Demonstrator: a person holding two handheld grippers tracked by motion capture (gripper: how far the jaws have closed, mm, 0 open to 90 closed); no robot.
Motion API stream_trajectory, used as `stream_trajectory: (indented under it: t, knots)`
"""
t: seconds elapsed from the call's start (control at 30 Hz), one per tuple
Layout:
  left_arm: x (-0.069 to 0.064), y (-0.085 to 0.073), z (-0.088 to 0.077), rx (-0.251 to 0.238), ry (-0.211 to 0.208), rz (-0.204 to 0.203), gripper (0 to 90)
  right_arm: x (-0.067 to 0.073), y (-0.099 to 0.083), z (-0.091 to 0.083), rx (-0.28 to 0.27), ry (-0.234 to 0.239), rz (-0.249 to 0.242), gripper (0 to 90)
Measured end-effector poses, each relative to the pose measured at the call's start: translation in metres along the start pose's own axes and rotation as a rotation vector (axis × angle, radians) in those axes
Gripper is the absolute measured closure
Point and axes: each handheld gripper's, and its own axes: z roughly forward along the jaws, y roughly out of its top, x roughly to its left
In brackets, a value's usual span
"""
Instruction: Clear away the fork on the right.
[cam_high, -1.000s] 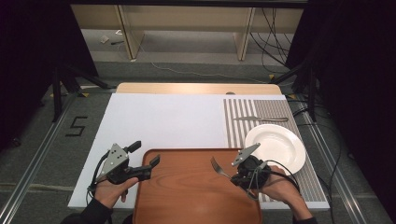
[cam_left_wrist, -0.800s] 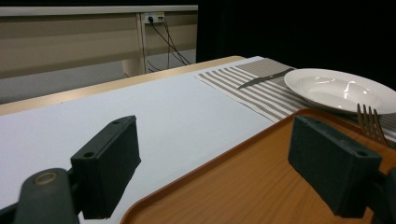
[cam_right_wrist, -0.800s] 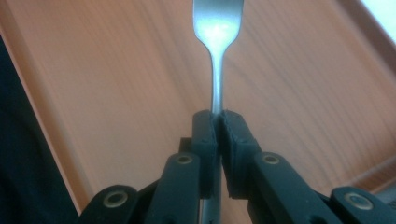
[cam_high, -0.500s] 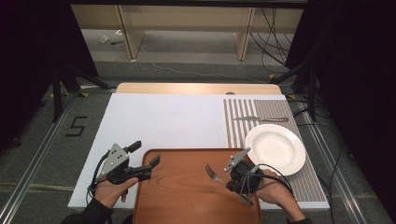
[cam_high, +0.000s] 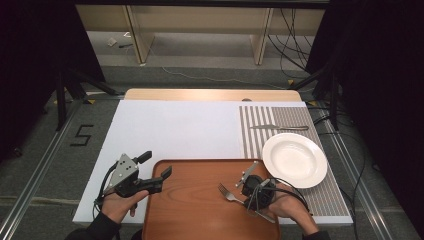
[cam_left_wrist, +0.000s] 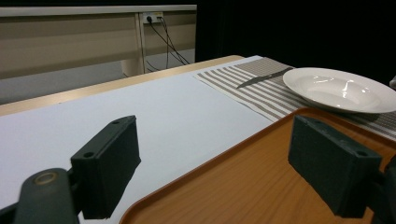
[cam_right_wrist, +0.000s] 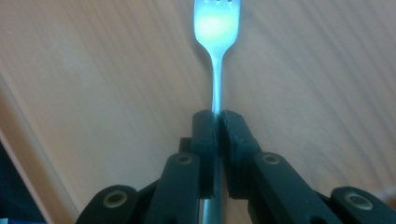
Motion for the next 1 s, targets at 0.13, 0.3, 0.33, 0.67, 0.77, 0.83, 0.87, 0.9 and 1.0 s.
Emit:
stream_trajectory:
  t: [0.13,0.3,0.33,0.67,0.77,0.83,0.87,0.9,1.0]
  knots:
    - [0.0,0.0,0.0,0.002,0.002,-0.002,16.2,0.001,0.0,0.002,0.004,-0.006,-0.009,84.3]
    - [0.0,0.0,0.001,0.002,0.001,-0.002,16.2,0.002,0.001,0.001,-0.042,-0.023,-0.004,69.9]
    - [0.0,0.0,0.001,0.002,0.001,-0.002,16.2,0.002,0.001,0.001,-0.042,-0.023,-0.004,69.9]
    - [0.0,0.0,0.0,0.001,0.003,0.0,16.2,0.02,0.014,0.004,-0.133,-0.059,-0.114,71.6]
    - [0.0,0.0,0.0,0.001,0.003,0.0,16.2,0.02,0.016,0.006,-0.126,-0.063,-0.123,77.6]
    - [0.0,0.0,0.0,0.002,0.004,-0.001,16.3,0.019,0.017,0.008,-0.105,-0.068,-0.141,81.8]
    - [0.0,0.0,0.0,0.002,0.004,-0.001,16.3,0.019,0.017,0.008,-0.105,-0.068,-0.141,81.8]
    - [0.0,0.0,0.0,0.002,0.004,0.0,16.3,0.02,0.018,0.009,-0.093,-0.074,-0.145,85.0]
    - [0.001,0.0,0.0,0.002,0.006,-0.002,16.3,0.019,0.019,0.011,-0.091,-0.089,-0.173,86.9]
